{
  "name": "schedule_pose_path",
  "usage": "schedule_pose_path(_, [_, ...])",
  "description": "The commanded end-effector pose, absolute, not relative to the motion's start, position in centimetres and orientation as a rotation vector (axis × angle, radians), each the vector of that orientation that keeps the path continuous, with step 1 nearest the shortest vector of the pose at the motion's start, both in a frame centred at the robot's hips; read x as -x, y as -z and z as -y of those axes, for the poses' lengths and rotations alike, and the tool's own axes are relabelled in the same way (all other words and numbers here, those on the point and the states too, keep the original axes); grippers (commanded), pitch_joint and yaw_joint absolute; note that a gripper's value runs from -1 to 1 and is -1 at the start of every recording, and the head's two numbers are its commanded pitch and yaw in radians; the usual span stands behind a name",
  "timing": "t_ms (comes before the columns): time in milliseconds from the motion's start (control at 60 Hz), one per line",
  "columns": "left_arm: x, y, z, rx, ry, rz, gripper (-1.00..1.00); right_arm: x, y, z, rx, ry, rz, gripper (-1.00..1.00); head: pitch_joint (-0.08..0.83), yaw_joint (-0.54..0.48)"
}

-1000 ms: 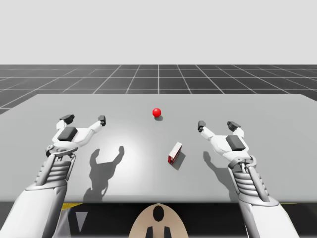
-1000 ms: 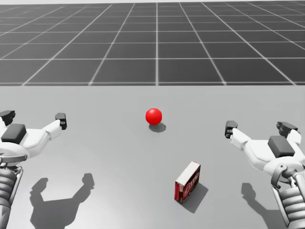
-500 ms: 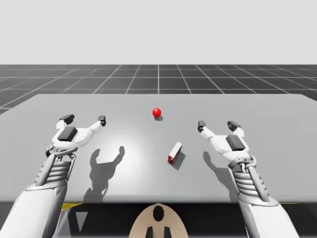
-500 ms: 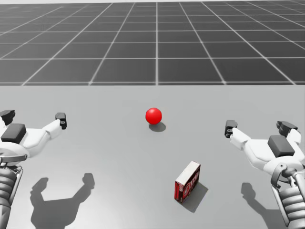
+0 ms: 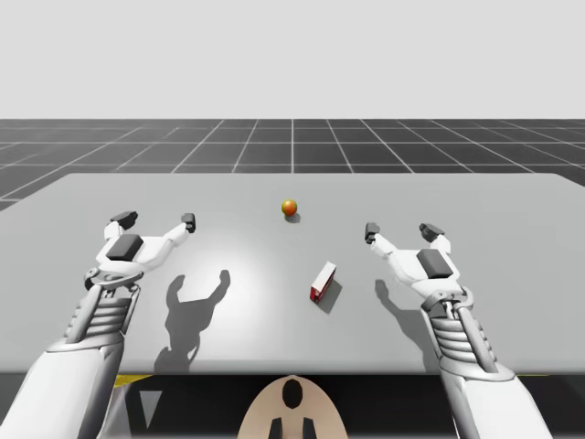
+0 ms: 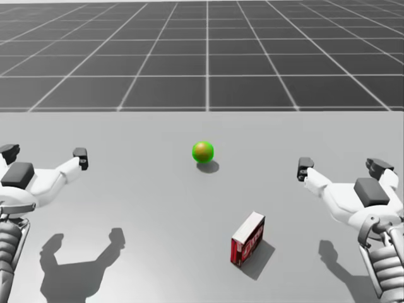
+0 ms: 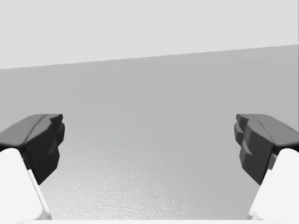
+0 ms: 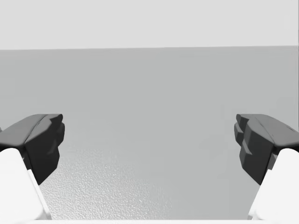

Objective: Watch the red light. When it turns green, pick up the object.

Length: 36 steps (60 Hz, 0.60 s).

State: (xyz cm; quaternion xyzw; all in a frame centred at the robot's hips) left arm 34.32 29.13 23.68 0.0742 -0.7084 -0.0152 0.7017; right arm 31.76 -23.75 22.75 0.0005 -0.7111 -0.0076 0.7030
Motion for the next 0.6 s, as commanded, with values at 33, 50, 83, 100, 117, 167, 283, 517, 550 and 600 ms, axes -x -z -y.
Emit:
schedule_pose_path(33, [-34.31, -23.70, -29.12, -0.164, 0.035, 1.576, -1.00, -31.73, -22.67, 23.53, -0.008, 0.026, 1.582, -1.00, 0.449, 0.01])
schedule_pose_path(50, [-34.31, -23.70, -29.12, -0.164, 0.035, 1.576, -1.00, -31.73, -22.68, 23.53, -0.008, 0.026, 1.582, -1.00, 0.455, 0.01])
schedule_pose_path(83, [-34.31, -23.69, -29.11, -0.164, 0.034, 1.576, -1.00, -31.73, -22.69, 23.52, -0.009, 0.027, 1.582, -1.00, 0.473, 0.01])
schedule_pose_path(100, [-34.31, -23.69, -29.11, -0.165, 0.034, 1.575, -1.00, -31.72, -22.70, 23.52, -0.009, 0.027, 1.582, -1.00, 0.485, 0.00])
schedule_pose_path(117, [-34.30, -23.69, -29.10, -0.165, 0.034, 1.575, -1.00, -31.72, -22.70, 23.52, -0.009, 0.027, 1.582, -1.00, 0.492, 0.00])
schedule_pose_path(167, [-34.29, -23.66, -29.09, -0.166, 0.033, 1.574, -1.00, -31.72, -22.72, 23.52, -0.005, 0.028, 1.584, -1.00, 0.520, 0.00])
schedule_pose_path(283, [-34.31, -23.61, -29.05, -0.167, 0.034, 1.571, -1.00, -31.67, -22.82, 23.46, -0.003, 0.031, 1.588, -1.00, 0.577, -0.03])
schedule_pose_path(517, [-34.27, -23.74, -29.12, -0.162, 0.029, 1.572, -1.00, -31.60, -22.84, 23.06, -0.008, 0.022, 1.591, -1.00, 0.670, -0.11])
schedule_pose_path(550, [-34.27, -23.77, -29.13, -0.161, 0.028, 1.573, -1.00, -31.58, -22.82, 22.99, -0.003, 0.020, 1.593, -1.00, 0.682, -0.12])
schedule_pose_path(600, [-34.23, -23.80, -29.11, -0.161, 0.027, 1.573, -1.00, -31.56, -22.79, 22.91, -0.003, 0.020, 1.591, -1.00, 0.698, -0.12])
